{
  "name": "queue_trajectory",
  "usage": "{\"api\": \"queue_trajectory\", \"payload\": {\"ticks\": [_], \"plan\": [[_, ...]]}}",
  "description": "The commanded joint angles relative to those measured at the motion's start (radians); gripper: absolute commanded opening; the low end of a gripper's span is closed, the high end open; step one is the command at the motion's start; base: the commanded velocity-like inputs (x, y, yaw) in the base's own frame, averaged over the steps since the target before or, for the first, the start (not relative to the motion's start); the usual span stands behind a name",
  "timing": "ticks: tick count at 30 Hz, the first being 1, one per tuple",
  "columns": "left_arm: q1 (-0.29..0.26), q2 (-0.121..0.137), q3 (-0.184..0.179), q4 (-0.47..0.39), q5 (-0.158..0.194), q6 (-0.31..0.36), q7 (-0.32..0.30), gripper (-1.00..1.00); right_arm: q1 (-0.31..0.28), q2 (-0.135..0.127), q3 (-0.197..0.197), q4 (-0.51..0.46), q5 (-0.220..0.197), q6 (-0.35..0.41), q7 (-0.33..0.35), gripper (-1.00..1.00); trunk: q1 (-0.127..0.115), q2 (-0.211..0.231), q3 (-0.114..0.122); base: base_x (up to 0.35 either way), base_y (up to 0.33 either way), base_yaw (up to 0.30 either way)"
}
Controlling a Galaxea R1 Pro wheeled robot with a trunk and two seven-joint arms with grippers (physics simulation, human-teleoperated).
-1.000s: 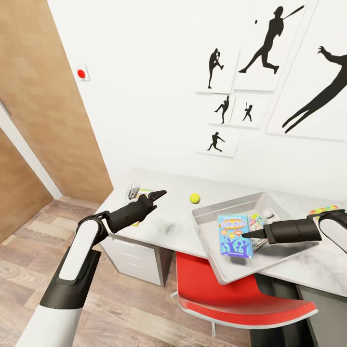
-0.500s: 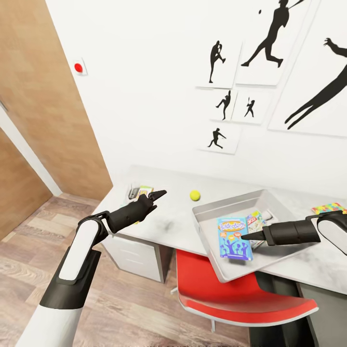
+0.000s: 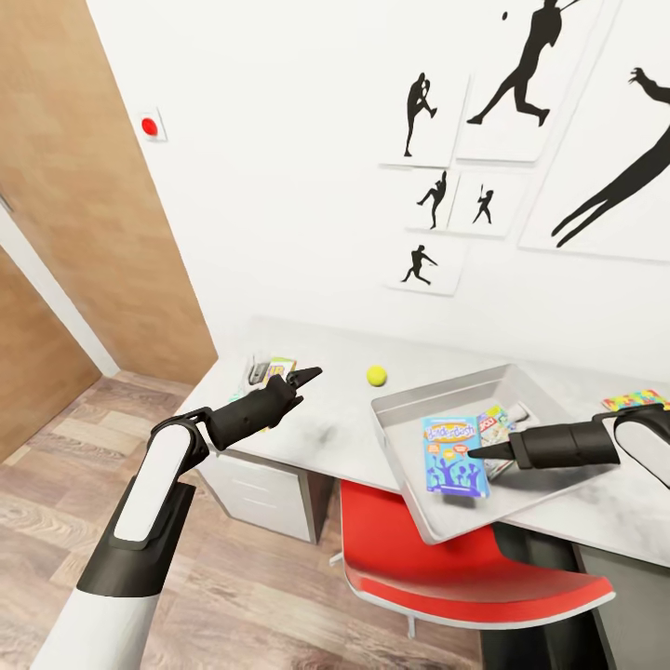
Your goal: Put all the toys in the child's room - the three board games (two on the bed and one on the table), the two jigsaw puzzles on the table, and the tennis ball on the table - inside the toy box on the table in the child's room.
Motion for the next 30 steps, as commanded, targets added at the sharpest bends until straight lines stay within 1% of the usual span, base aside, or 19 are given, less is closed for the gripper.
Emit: {"api": "queue_trajectory", "payload": {"ticks": [1, 7, 14, 19, 25, 30], "plan": [[-0.001, 0.0, 0.001, -0.001, 0.011, 0.002, 0.01, 1.0, -0.003, -0.001, 0.002, 0.003, 0.004, 0.001, 0.008, -1.0, 0.001, -0.002, -0.003, 0.0, 0.0, 0.0], [-0.001, 0.0, 0.0, -0.001, 0.011, 0.002, 0.01, 1.0, -0.008, 0.001, 0.002, 0.011, 0.005, 0.001, 0.009, -1.0, 0.001, -0.002, -0.009, 0.0, 0.0, 0.0], [-0.002, 0.0, 0.0, -0.001, 0.011, 0.002, 0.01, 1.0, -0.028, 0.004, 0.003, 0.021, 0.005, 0.001, 0.009, -1.0, 0.001, -0.002, -0.02, 0.0, 0.0, 0.0], [-0.002, 0.0, 0.0, -0.001, 0.011, 0.002, 0.01, 1.0, -0.055, 0.011, 0.004, 0.066, 0.006, 0.001, 0.009, -1.0, 0.001, -0.002, -0.027, 0.0, 0.0, 0.0], [-0.002, 0.0, 0.0, -0.002, 0.011, 0.002, 0.011, 1.0, -0.082, 0.014, 0.006, 0.089, 0.006, 0.001, 0.01, -1.0, 0.001, -0.002, -0.037, 0.0, 0.0, 0.0], [-0.002, 0.0, 0.0, -0.003, 0.011, 0.002, 0.011, 1.0, -0.093, 0.015, 0.007, 0.096, 0.006, 0.001, 0.01, -1.0, 0.001, -0.002, -0.045, 0.0, 0.0, 0.0]]}}
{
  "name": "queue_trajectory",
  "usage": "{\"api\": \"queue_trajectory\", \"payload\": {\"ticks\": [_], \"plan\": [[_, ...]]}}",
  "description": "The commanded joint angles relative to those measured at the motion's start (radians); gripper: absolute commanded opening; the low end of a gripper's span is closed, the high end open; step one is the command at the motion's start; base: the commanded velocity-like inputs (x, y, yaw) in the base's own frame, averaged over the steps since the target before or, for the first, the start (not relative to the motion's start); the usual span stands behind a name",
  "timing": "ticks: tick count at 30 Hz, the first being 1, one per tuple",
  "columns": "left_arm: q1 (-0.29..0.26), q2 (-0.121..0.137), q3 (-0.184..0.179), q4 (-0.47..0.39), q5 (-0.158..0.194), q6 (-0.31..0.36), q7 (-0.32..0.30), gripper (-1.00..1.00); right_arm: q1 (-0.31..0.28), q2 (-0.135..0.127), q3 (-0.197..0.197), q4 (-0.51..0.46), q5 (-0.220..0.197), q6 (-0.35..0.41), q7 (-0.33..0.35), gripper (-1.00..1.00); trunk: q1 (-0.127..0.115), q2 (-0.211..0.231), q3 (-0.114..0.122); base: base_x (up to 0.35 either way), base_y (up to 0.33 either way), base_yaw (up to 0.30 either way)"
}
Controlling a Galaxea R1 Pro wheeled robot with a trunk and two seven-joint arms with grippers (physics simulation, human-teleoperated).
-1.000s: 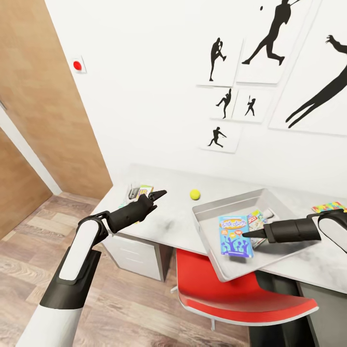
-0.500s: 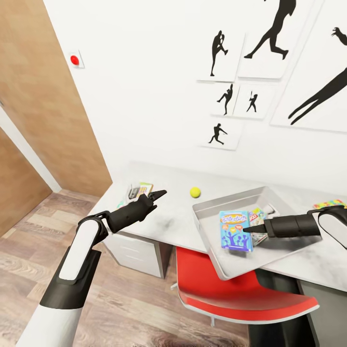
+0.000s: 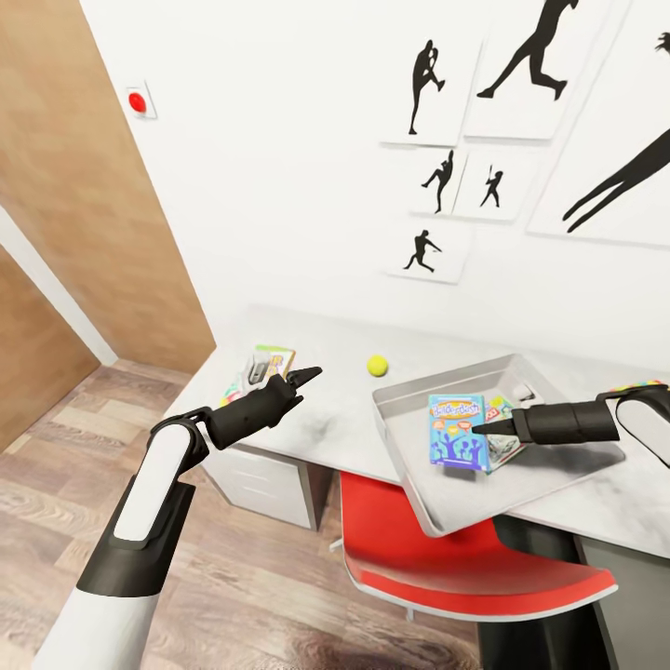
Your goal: Put all the toys in the child's room - the three board games (two on the bed and one on the table), the two jigsaw puzzles on the table, and the tennis ball on the table - inside the toy box on the table in the child's room.
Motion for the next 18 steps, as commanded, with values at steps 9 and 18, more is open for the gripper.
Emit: {"api": "queue_trajectory", "payload": {"ticks": [9, 18], "plan": [[-0.001, 0.0, 0.001, -0.001, 0.011, 0.003, 0.011, 1.0, -0.009, -0.004, 0.007, 0.004, 0.006, 0.0, 0.035, -1.0, 0.001, -0.002, -0.015, 0.0, 0.0, 0.0], [-0.001, 0.0, 0.001, -0.001, 0.011, 0.006, 0.011, 1.0, -0.01, -0.014, 0.046, 0.004, 0.024, 0.0, 0.118, -1.0, 0.001, -0.002, -0.019, 0.0, 0.0, 0.0]]}}
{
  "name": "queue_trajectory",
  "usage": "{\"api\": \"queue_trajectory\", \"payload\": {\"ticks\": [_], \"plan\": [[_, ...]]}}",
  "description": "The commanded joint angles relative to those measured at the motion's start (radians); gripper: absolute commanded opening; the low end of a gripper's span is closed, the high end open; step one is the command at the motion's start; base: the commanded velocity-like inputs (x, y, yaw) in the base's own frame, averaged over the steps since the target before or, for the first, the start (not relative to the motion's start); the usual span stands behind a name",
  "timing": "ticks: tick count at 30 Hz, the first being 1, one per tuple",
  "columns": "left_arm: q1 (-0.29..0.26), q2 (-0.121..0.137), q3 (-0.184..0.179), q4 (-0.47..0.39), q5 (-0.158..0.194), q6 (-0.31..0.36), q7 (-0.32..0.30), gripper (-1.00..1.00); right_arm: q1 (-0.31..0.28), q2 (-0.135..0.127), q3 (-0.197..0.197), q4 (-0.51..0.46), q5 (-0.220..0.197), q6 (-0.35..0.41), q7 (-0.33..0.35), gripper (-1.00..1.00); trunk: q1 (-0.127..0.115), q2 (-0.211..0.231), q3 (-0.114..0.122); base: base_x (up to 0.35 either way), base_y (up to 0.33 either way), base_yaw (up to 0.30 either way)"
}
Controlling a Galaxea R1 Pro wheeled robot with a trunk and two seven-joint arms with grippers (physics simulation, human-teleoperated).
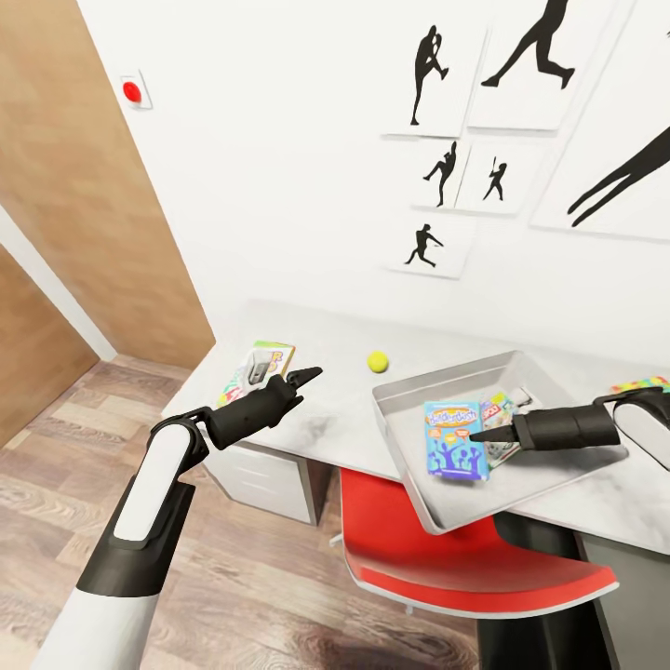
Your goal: Put all the toys in the child's room - the three board games (two on the bed and one on the table), the two jigsaw puzzles on the table, and the tennis ball on the table - inside the toy box on the table in the child's room.
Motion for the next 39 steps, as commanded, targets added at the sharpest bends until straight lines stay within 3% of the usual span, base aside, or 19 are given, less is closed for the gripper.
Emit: {"api": "queue_trajectory", "payload": {"ticks": [1, 13, 17, 39], "plan": [[-0.001, 0.0, 0.001, -0.001, 0.011, 0.003, 0.01, 1.0, -0.002, -0.001, 0.006, 0.0, 0.008, 0.001, 0.013, -1.0, 0.001, -0.002, -0.002, 0.0, 0.0, 0.0], [-0.001, 0.0, 0.001, -0.001, 0.011, 0.003, 0.011, 1.0, -0.001, 0.0, 0.096, -0.002, 0.042, 0.001, 0.035, -1.0, 0.001, -0.002, -0.003, 0.0, 0.0, 0.0], [-0.001, 0.0, 0.001, -0.001, 0.011, 0.003, 0.011, 1.0, -0.002, 0.001, 0.109, -0.001, 0.044, 0.001, 0.038, -1.0, 0.001, -0.002, -0.004, 0.0, 0.0, 0.0], [-0.001, 0.0, 0.001, -0.001, 0.011, 0.003, 0.012, 1.0, -0.019, 0.0, 0.12, 0.0, 0.047, 0.001, 0.043, -1.0, 0.001, -0.002, -0.036, 0.0, 0.0, 0.0]]}}
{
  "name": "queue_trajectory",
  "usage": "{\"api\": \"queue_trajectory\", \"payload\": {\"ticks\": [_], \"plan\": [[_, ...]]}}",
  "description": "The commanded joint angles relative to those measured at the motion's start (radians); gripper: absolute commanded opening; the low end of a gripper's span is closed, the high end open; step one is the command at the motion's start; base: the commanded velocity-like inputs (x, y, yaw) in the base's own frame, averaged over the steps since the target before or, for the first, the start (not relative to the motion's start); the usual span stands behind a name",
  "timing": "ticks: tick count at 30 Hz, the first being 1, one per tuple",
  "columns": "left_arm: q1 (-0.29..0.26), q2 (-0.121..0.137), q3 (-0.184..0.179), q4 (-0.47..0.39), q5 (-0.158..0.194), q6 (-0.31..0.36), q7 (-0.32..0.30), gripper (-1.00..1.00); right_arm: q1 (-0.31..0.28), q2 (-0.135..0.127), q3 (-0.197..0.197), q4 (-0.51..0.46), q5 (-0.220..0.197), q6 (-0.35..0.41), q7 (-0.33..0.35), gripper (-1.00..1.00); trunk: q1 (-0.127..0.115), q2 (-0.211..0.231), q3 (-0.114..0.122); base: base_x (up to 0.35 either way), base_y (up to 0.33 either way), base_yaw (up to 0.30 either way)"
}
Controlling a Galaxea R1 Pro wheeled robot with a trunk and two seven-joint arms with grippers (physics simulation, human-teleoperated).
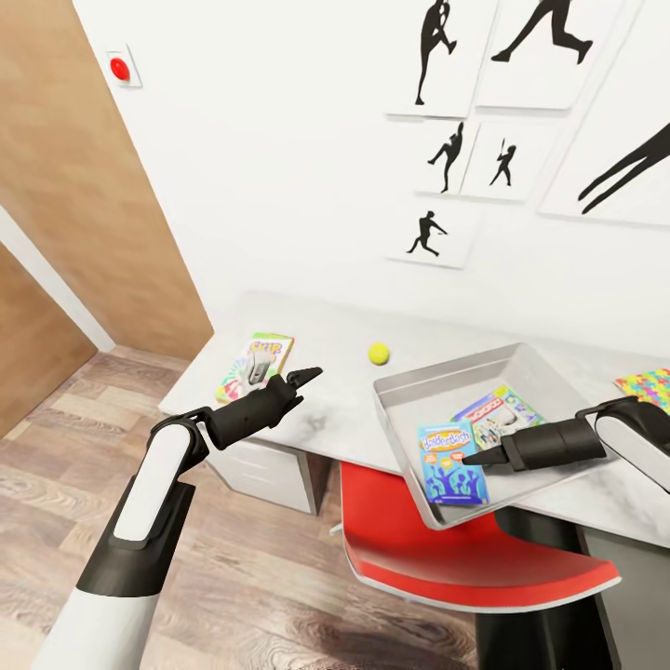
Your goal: Put all the toys in the child's room - the three board games (two on the bed and one on the table), the two jigsaw puzzles on the table, and the tennis ball on the table - inside the toy box on the table in the child's room.
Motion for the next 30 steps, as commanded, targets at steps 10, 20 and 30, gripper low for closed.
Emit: {"api": "queue_trajectory", "payload": {"ticks": [10, 20, 30], "plan": [[-0.001, 0.0, 0.001, -0.001, 0.011, 0.003, 0.01, 1.0, -0.02, -0.001, 0.002, 0.001, 0.002, 0.002, 0.005, -1.0, 0.001, -0.002, -0.018, 0.0, 0.0, 0.0], [-0.001, 0.0, 0.001, -0.001, 0.011, 0.002, 0.01, 1.0, -0.046, -0.004, 0.002, 0.004, 0.003, 0.002, 0.005, -1.0, 0.001, -0.002, -0.034, 0.0, 0.0, 0.0], [-0.001, 0.0, 0.001, -0.001, 0.01, 0.003, 0.01, 1.0, -0.052, -0.005, -0.003, 0.006, 0.004, 0.002, 0.004, -1.0, 0.001, -0.002, -0.051, 0.0, 0.0, 0.0]]}}
